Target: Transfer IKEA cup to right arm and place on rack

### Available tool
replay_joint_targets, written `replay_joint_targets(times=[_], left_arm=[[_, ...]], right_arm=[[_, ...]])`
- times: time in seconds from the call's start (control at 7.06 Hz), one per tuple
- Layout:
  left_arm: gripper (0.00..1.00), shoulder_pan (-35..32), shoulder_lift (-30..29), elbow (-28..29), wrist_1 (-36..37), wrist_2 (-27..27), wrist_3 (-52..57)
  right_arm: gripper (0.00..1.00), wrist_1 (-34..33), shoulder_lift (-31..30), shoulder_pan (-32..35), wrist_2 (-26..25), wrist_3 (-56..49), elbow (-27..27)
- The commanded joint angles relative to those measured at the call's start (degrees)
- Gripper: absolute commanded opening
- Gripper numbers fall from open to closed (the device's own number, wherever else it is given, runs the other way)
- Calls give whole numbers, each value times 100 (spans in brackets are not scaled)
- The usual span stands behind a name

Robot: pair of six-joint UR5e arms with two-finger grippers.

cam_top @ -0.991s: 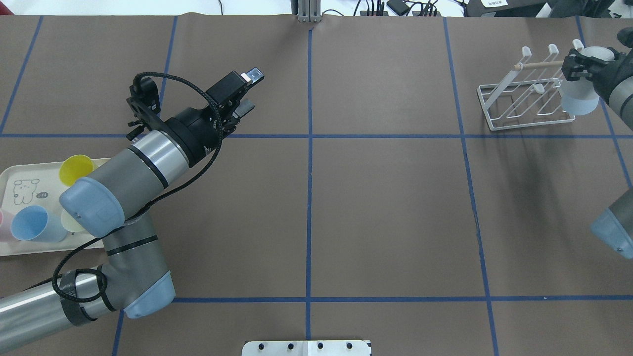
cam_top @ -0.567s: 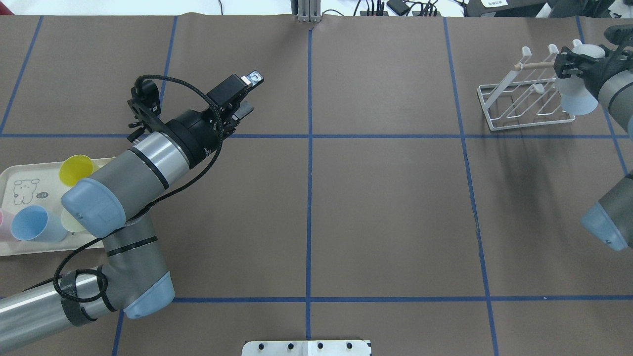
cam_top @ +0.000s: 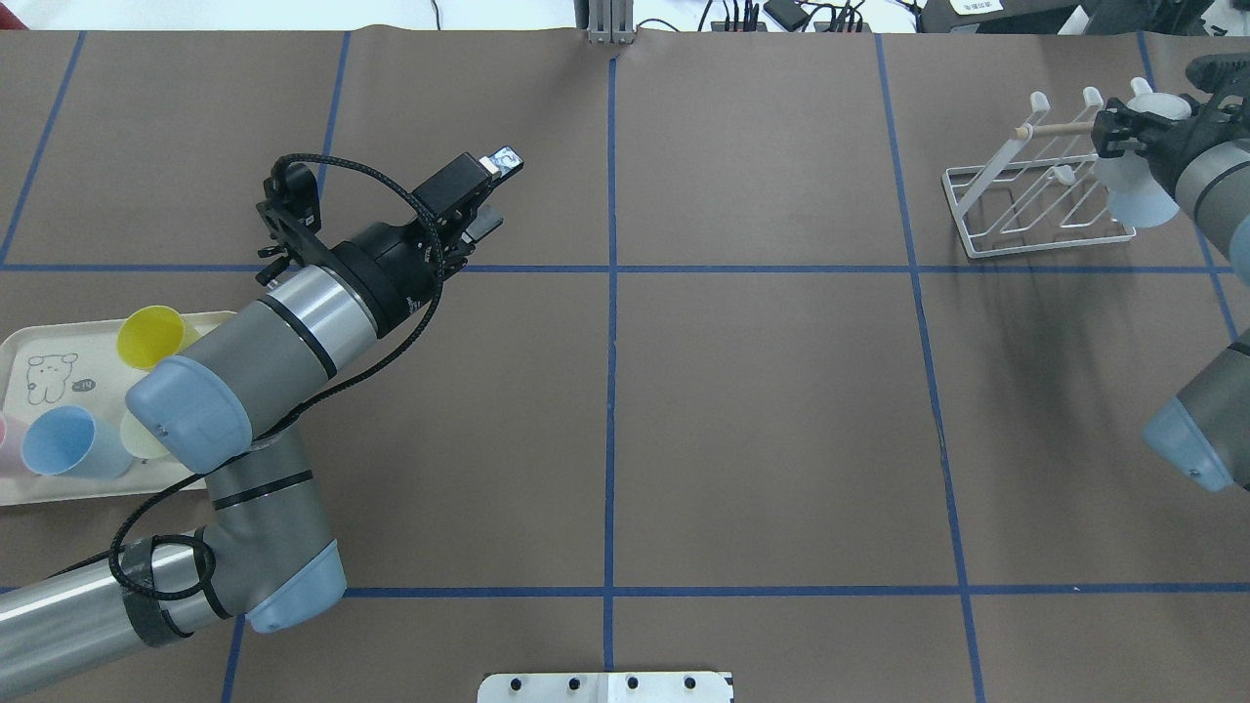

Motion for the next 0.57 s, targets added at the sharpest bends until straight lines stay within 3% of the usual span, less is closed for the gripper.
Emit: replay_joint_targets(times=[0.0,0.42], left_arm=[[100,11,0,12,-7,9,0],[100,20,79,13,-7,9,0]], right_arm=[[0,0,14,-17,0,23,-15],[0,0,94,-88,0,67,-33]])
